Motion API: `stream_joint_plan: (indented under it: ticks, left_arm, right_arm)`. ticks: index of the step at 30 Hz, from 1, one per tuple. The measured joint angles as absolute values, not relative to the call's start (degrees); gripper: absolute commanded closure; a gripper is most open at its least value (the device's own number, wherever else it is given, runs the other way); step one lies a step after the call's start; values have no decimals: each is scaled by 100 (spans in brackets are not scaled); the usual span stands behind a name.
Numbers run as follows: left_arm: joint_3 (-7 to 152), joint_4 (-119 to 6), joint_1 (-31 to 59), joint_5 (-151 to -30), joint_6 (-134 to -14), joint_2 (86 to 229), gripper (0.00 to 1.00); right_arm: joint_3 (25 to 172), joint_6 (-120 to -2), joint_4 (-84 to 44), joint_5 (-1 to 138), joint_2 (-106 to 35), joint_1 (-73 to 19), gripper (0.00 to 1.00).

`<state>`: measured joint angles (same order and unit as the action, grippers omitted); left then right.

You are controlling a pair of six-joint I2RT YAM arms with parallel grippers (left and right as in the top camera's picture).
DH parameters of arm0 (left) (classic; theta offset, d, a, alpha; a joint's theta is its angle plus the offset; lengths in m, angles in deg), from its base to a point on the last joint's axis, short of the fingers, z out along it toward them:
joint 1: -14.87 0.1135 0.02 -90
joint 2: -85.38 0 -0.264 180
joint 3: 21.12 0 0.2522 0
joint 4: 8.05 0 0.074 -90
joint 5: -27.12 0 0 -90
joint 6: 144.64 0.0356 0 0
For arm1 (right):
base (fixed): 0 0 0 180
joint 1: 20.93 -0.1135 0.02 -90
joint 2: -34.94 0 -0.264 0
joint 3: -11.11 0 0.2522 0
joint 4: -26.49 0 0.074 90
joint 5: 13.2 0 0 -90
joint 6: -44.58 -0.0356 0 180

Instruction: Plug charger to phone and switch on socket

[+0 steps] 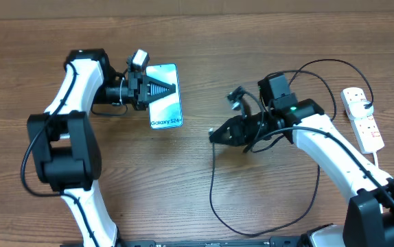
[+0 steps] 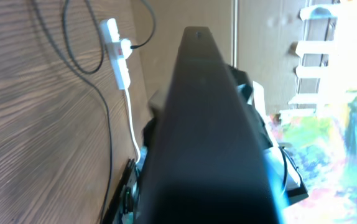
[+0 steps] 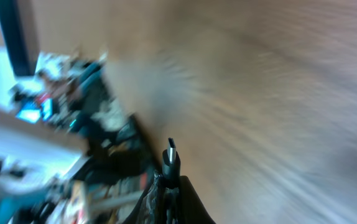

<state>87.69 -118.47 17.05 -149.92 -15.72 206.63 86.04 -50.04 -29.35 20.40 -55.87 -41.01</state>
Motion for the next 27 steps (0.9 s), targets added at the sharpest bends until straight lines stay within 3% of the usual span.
stream_joint_plan:
  ticks: [9, 19, 27]
  left_arm:
    - [8769, -11845, 1705, -15038, -1614, 20335, 95]
    - [8769, -11847, 1705, -15066, -1701, 20335, 96]
    - [8769, -11847, 1711, -15077, -1762, 20335, 95]
  right_arm:
    - [8604, -4910, -2557, 923, -5587, -4757, 96]
    - [8604, -6324, -839, 709, -5587, -5084, 96]
    - [8604, -7183, -271, 1072, -5587, -5421, 96]
